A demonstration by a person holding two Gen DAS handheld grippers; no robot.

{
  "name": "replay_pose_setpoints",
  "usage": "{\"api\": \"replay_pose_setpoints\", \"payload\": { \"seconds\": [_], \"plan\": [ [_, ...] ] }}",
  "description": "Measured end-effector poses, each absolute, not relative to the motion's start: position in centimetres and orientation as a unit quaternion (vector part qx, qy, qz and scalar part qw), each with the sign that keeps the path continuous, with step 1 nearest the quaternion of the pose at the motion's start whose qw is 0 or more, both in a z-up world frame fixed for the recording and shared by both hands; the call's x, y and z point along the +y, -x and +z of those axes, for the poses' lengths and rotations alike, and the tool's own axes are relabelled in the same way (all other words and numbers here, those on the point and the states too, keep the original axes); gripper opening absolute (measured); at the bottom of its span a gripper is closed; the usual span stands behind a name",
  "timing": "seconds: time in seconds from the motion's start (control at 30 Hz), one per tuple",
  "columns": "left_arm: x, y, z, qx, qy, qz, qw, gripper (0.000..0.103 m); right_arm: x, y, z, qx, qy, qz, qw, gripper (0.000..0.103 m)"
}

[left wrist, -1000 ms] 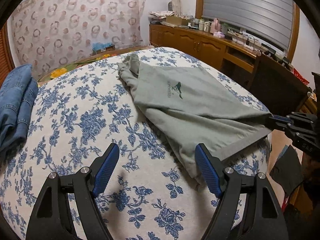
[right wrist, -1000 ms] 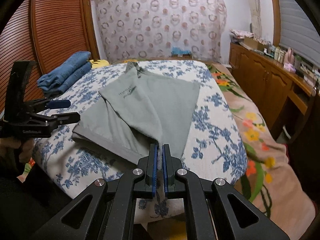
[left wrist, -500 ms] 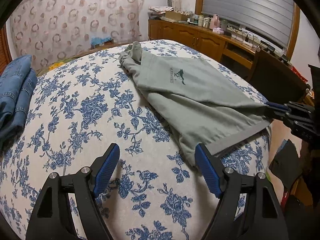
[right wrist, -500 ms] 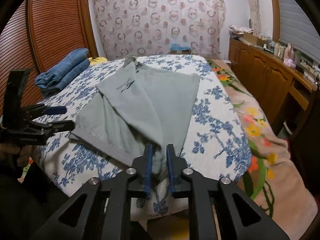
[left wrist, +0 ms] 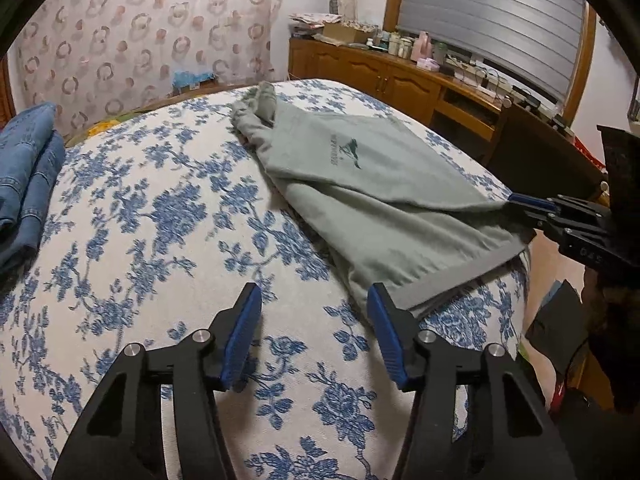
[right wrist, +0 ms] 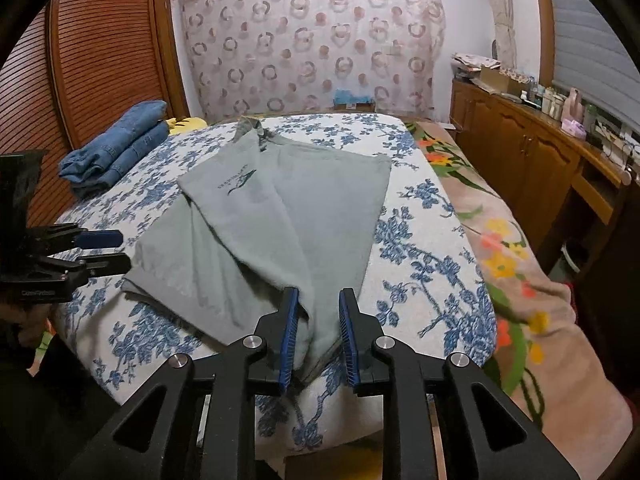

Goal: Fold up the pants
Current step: 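Open the right tool and release the garment, then close the right tool on the garment edge again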

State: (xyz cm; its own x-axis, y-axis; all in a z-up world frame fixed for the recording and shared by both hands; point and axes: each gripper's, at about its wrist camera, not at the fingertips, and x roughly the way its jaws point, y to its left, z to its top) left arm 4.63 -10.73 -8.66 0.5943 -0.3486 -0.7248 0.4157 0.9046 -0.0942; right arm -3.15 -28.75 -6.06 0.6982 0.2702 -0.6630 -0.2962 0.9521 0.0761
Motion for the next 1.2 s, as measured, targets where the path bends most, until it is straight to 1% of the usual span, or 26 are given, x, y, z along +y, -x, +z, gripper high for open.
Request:
{"api": "replay_pose_setpoints", "payload": {
  "seconds": [0.23,0.27,0.3,0.33,0.43,0.7,1.0,1.2],
  "plan": [
    [-9.3,-5.6,-6.8,0.372,-0.037,-0.197,0.907,0.057,-28.1,1.8,-4.3,0.334,0.028,0.163,0.928,0.022],
    [-9.1,-5.8,-6.6,0.369,-0.036,-0.194,0.908,0.057,-27.7,1.4,-4.1,0.331,0.031,0.165,0.928,0.023],
    [-8.8,-6.0,-6.3,0.366,-0.036,-0.191,0.91,0.057,-27.4,1.1,-3.8,0.328,0.031,0.168,0.929,0.03],
    [-8.6,-6.2,-6.2,0.364,-0.035,-0.188,0.912,0.057,-27.1,0.8,-3.6,0.325,0.03,0.172,0.929,0.034],
    [-7.5,-6.8,-5.5,0.355,-0.029,-0.175,0.918,0.057,-25.8,-0.4,-3.2,0.318,0.032,0.192,0.928,0.038],
    [-5.2,-7.4,-4.7,0.343,-0.015,-0.15,0.927,0.057,-21.6,-3.9,-3.6,0.326,0.06,0.237,0.913,0.038],
    [-3.4,-7.5,-4.8,0.34,0.0,-0.136,0.931,0.057,-17.2,-7.9,-5.4,0.369,0.095,0.288,0.879,0.038],
    [-2.7,-7.4,-5.0,0.34,0.006,-0.13,0.931,0.057,-15.2,-9.7,-5.9,0.384,0.115,0.305,0.864,0.038]
  ]
}}
